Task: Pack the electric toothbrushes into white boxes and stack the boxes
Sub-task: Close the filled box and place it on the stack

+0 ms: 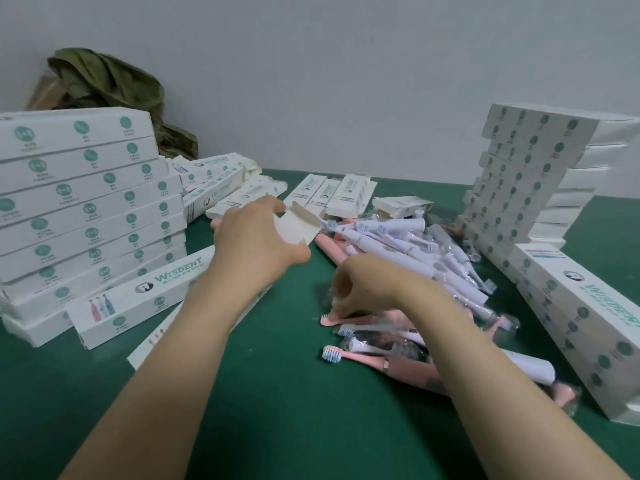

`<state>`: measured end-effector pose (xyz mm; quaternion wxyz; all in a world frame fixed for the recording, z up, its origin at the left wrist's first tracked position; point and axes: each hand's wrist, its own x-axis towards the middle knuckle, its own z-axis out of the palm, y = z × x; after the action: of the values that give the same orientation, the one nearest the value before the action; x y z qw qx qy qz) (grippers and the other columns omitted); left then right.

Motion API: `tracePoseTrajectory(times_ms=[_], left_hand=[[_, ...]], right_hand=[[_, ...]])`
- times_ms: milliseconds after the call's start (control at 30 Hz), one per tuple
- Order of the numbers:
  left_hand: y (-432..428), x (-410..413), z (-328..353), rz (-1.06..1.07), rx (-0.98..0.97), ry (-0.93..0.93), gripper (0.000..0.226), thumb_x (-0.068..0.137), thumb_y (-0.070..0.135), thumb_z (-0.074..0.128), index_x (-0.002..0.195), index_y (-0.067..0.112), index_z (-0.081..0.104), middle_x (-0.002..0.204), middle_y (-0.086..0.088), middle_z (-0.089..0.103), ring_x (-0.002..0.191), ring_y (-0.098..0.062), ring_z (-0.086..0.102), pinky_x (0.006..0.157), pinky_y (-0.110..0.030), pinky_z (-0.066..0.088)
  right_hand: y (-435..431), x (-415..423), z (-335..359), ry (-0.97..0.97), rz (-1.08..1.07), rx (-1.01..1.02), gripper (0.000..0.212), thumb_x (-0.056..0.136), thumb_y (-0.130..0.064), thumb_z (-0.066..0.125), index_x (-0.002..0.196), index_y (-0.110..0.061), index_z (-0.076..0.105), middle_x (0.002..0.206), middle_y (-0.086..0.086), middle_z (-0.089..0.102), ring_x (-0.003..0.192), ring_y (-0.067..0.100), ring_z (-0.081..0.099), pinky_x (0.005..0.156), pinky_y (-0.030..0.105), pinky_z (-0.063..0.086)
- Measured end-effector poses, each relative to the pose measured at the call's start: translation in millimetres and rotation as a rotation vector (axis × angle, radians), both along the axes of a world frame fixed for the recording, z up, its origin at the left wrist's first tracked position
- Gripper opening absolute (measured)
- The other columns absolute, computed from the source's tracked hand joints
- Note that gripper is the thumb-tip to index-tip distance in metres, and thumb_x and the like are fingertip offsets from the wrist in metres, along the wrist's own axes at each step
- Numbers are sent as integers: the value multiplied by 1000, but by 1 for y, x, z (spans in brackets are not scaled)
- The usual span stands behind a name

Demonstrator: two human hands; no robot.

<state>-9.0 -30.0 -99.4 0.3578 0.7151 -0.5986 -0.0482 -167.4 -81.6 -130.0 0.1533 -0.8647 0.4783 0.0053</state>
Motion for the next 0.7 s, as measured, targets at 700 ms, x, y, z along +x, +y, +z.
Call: tracePoseTrajectory(times_ms=[700], left_hand=[[9, -8, -7, 2, -256, 37, 72, 62, 31, 80, 128, 25, 53, 107, -4, 61, 107, -26, 45, 94, -40, 36]], right_hand=[[17, 31, 56, -1553, -167, 30, 9, 98, -10, 48, 90, -8, 49, 74, 4, 59, 54, 10, 62, 62, 21, 55]])
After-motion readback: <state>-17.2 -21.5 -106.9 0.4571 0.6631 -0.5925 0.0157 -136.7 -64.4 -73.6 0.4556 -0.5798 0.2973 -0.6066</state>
